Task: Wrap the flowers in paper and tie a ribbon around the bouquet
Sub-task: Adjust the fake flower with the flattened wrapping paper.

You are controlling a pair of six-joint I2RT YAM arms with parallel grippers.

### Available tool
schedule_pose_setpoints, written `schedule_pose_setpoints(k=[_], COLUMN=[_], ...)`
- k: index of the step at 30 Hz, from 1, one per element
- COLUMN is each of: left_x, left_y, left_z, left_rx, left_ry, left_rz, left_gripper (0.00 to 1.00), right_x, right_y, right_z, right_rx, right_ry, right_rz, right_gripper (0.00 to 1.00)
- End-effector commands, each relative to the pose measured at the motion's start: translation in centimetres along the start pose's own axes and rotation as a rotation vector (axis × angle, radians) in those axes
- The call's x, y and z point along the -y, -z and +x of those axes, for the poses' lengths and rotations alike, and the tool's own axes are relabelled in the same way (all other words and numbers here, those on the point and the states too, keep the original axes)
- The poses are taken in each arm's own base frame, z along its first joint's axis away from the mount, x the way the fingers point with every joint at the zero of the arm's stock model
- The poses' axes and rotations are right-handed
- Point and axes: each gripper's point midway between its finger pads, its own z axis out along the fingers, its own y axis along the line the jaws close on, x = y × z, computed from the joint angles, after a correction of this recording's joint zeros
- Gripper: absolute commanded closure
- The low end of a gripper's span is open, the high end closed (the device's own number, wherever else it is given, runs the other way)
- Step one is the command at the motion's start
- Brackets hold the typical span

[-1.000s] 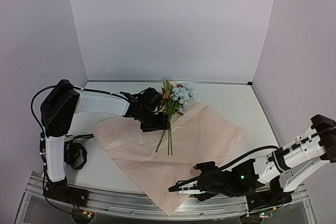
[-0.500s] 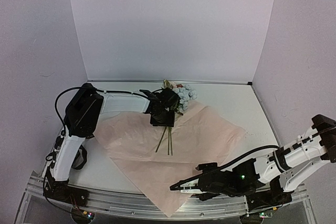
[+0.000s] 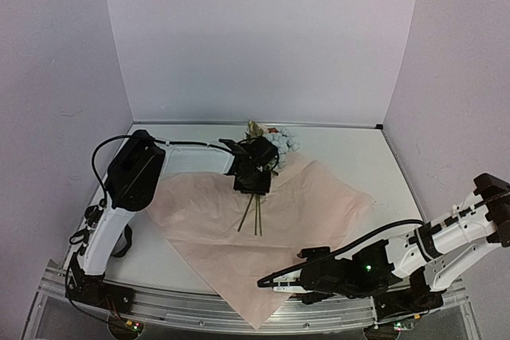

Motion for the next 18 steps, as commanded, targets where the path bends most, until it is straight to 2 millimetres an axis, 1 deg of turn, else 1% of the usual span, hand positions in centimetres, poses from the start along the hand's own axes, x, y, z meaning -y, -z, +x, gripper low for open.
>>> schedule_pose_setpoints(k=[1, 4, 9, 18], left_x=[1.1, 1.4, 1.8, 2.1], left_y=[0.3, 0.7, 1.6, 2.9], left_z=[-0.9, -1.1, -1.2, -0.7], left_rx=[0.023, 0.030, 0.040, 0.049], left_ry=[-0.015, -0.016, -0.018, 0.010], left_rz=[0.013, 0.020, 0.022, 0.029], left_gripper=[0.82, 0.91, 0.99, 1.00], right_x=[0.7, 0.7, 0.6, 0.4], right_y=[0.6, 0.5, 0.4, 0.1], right_z=[-1.1, -1.0, -1.1, -1.1], right_rx=[0.022, 0.018, 0.012, -0.003], right_ry=[-0.032, -0.030, -0.026, -0.019], right_rz=[0.013, 0.011, 0.007, 0.007], right_gripper=[0.15, 0.15, 0.15, 0.15])
